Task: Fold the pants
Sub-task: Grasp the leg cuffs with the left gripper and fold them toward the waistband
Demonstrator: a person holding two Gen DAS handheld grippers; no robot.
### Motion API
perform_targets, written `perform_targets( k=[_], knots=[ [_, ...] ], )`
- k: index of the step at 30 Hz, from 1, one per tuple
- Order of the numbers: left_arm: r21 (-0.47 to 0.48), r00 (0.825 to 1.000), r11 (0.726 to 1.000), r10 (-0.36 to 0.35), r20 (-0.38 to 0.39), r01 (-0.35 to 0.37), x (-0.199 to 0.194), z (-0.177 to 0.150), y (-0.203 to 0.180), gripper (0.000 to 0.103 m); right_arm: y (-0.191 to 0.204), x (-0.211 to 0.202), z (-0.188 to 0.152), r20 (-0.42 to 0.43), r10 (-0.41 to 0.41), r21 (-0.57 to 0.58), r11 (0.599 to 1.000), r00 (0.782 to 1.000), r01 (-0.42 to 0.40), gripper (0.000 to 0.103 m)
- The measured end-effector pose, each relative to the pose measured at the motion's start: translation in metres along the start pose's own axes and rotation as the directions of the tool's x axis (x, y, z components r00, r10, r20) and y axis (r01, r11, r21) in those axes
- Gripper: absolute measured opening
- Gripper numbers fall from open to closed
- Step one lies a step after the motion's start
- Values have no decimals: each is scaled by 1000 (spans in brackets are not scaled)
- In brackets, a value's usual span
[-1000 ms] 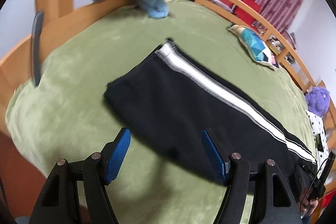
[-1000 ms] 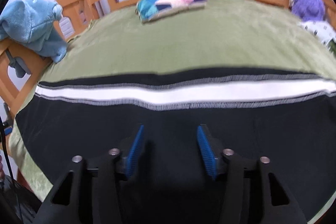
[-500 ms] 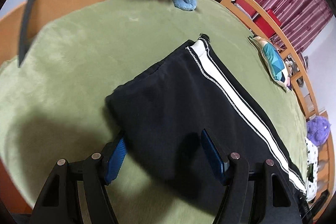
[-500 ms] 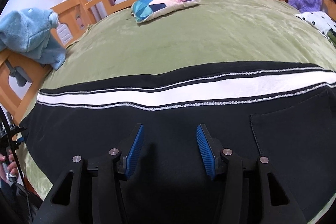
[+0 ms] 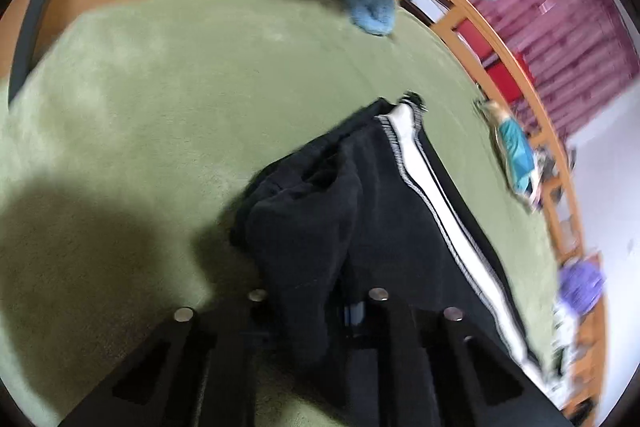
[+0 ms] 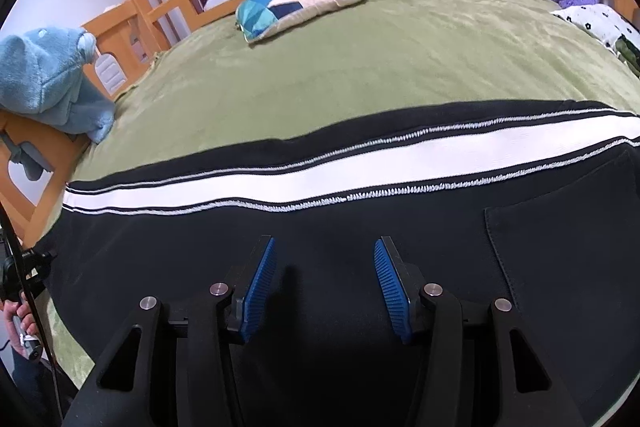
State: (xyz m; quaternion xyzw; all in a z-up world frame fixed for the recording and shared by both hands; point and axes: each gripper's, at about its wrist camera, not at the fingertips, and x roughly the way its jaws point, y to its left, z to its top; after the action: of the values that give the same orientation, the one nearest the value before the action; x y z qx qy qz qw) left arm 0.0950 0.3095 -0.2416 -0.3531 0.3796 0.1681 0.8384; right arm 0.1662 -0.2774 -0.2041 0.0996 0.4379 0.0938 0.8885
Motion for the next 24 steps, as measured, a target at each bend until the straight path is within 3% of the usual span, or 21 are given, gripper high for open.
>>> perform_targets(
  k=[3,6,8,10,13,16,19,24],
  knots=[
    [145,988,981,115,105,-130,-24,-3,-40,13,-4,-16,1,44,21,9,1000,999,-22,51],
    [263,966,942,152,210,-206,-54,-9,-87,11,-16,-36,0,89,47,40,998,995,-50,51],
    [363,957,908,116,265,-210,-77,-18,-125,10,-26,-45,-1,106,53,62,996,993,-60,51],
    [464,962,875,11,272,-141,-102,-30,-164,9,-36,-54,-2,121,53,80,995,991,-63,51],
    [573,959,809,-47,279,-127,-126,-55,-222,9,-54,-69,-6,141,44,108,992,989,-60,51],
    [690,965,723,-152,215,-40,-142,-94,-284,9,-76,-87,-13,172,30,131,990,985,-53,51],
    [771,967,637,-212,142,26,-144,-139,-331,8,-97,-97,-18,177,20,167,985,984,-50,52],
    [857,966,482,-250,-63,181,-126,-227,-389,8,-125,-108,-28,173,7,221,974,985,-45,51]
  ],
)
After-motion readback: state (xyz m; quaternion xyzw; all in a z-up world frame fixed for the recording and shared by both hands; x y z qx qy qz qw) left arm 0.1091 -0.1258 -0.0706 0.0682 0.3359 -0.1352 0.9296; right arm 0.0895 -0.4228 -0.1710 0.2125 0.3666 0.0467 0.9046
